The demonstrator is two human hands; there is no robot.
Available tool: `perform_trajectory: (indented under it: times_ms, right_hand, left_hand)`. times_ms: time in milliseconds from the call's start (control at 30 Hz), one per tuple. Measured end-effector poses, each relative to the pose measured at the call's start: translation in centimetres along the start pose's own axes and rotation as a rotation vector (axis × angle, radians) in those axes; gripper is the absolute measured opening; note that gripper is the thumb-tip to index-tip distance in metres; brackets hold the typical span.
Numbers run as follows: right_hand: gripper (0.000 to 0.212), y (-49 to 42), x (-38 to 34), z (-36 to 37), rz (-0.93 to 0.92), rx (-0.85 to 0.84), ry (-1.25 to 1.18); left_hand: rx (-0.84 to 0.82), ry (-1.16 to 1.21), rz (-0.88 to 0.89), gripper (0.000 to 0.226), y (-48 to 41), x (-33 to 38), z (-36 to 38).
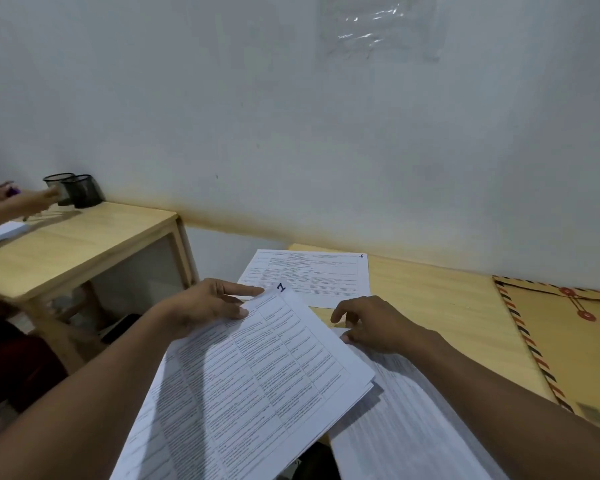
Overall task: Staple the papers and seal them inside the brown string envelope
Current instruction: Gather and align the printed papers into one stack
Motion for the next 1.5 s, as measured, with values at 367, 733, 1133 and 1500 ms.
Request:
perform_trajectory:
  times_ms: [367, 733, 1133, 1500]
  right_hand:
    - [0.029, 0.4, 1.8, -4.3, 0.14, 0.391, -0.682]
    - [0.019, 2.3, 1.1, -6.4, 0.125, 0.46, -0.809]
    - [0.01, 3.1, 2.5, -7.7, 0.148, 0.507, -0.893]
    - [0.024, 3.9, 3.7, -9.1, 0.188, 0.44, -0.875]
  left_hand:
    - [0.051, 0.054, 0.118, 0.047, -1.9, 1.6, 3.3]
    - [0.156, -0.062, 0.301, 0.047, -4.2, 3.6, 7.9]
    - [0.162, -0.075, 0.397, 0.045, -5.5, 5.6, 9.8]
    - [0.129, -0.061, 0.382, 0.044, -5.9, 6.0, 10.4]
Point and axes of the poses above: each hand's wrist, its own y-axis away from the middle knuckle, its own z-axis out of the palm, x = y × z, the point moved 1 cm from there along -y, towards the middle knuckle, and after that the axes turned 6 degrees about z, right-handed, at the moved point
